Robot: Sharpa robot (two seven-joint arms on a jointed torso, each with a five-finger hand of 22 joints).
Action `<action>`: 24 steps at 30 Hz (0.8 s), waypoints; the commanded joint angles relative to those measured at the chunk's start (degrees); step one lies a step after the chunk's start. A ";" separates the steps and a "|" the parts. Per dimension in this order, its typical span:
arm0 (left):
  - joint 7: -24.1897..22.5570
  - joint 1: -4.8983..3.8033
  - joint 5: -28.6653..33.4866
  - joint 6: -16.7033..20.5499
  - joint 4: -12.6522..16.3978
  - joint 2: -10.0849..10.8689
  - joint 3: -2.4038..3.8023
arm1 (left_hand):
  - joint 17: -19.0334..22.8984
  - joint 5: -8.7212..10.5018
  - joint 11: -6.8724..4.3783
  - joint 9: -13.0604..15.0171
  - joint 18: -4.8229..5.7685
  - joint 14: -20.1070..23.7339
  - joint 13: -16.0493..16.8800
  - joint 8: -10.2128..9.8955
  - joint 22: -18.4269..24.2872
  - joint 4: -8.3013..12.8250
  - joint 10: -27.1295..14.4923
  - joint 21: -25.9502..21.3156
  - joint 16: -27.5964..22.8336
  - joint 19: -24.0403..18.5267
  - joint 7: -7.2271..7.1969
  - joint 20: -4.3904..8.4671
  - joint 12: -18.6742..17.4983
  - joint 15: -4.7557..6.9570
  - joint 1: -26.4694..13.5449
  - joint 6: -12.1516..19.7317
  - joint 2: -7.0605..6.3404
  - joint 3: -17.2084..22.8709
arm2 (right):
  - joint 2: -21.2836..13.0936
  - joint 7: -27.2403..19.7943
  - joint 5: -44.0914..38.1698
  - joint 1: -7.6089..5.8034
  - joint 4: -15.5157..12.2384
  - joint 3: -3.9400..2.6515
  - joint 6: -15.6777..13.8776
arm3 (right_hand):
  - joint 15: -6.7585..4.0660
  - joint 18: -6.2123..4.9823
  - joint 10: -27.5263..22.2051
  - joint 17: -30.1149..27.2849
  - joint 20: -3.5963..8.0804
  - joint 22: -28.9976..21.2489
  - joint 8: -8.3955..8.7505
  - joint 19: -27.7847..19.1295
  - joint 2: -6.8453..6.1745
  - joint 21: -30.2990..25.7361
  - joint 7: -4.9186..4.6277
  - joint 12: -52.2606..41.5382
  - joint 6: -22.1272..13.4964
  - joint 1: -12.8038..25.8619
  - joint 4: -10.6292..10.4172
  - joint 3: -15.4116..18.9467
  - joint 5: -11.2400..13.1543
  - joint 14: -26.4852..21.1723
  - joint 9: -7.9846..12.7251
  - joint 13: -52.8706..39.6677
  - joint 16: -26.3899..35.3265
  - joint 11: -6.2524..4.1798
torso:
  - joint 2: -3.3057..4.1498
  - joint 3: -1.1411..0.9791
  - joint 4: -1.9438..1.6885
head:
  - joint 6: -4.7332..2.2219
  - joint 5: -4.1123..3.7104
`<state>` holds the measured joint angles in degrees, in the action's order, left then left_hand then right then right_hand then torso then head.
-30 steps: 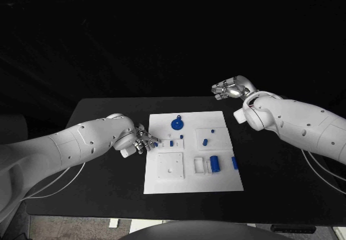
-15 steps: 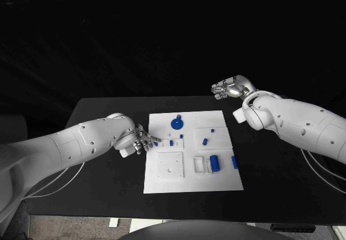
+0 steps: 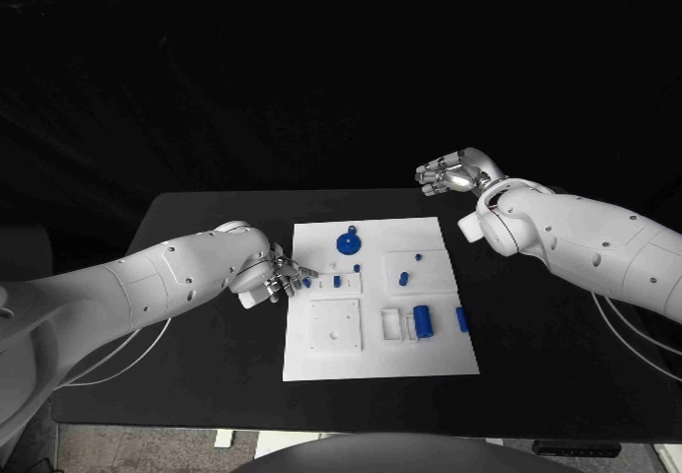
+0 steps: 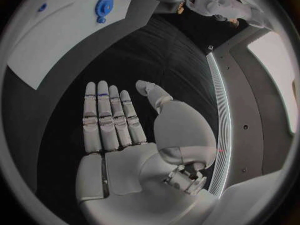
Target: Assemble the parts on the task board
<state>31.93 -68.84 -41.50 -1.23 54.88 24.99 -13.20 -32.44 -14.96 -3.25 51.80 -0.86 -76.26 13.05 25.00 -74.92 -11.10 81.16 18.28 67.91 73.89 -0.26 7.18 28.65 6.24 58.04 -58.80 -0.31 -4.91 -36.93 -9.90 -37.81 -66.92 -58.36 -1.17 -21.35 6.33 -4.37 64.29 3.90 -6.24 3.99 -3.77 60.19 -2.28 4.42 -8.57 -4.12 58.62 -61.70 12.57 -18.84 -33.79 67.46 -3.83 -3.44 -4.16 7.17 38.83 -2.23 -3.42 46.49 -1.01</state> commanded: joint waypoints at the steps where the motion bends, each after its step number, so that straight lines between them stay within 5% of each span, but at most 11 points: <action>1: 0.64 -0.04 -0.38 -0.50 -0.63 -0.63 0.00 | 0.18 -0.05 -0.14 0.31 0.21 0.28 0.04 0.77 -1.12 0.28 -0.47 0.32 0.34 -0.10 -0.05 0.30 0.35 0.15 0.07 0.50 0.99 -0.62 | 0.10 -0.45 -0.02 0.02 -0.06 -0.01 0.74 | 0.11 -0.17 -0.37 -0.09 -0.10 -0.09 0.18 -0.49 -0.50 -0.11 -0.15 0.22 -0.12 -0.15 -0.13 0.19 -0.40 -0.37 0.07 0.08 0.27 0.11 | 0.00 0.00 0.04 | -0.09 0.00; 24: 1.39 0.07 -0.58 -2.98 -3.42 -2.42 -0.12 | 0.59 -1.02 -0.12 -0.32 0.23 0.63 -0.08 1.05 -1.14 4.34 -0.75 0.54 0.78 -0.37 -0.05 0.25 0.63 0.11 1.27 0.80 4.58 -2.09 | 0.01 -0.41 0.12 0.02 -0.38 -0.01 0.67 | 0.11 -0.17 -0.37 -0.09 -0.10 -0.09 0.18 -0.49 -0.50 -0.11 -0.15 0.22 -0.12 -0.15 -0.13 0.19 -0.40 -0.37 0.07 0.08 0.27 0.11 | -0.01 -0.02 0.00 | 0.35 -0.25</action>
<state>33.05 -68.77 -41.85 -2.68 51.49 22.73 -13.32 -31.94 -15.72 -3.26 51.54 -0.86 -76.05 13.04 25.79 -74.90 -7.14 80.76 18.50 68.31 73.69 -0.32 7.38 28.97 6.45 59.20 -58.33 3.83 -6.98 -36.94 -9.90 -37.72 -66.92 -58.60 -1.17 -21.35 6.33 -4.37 64.30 3.90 -6.24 3.99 -3.77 60.19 -2.28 4.42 -8.57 -4.12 58.62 -61.70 12.57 -18.84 -33.79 67.46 -3.83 -3.44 -4.16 7.17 38.82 -2.23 -3.37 46.79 -1.20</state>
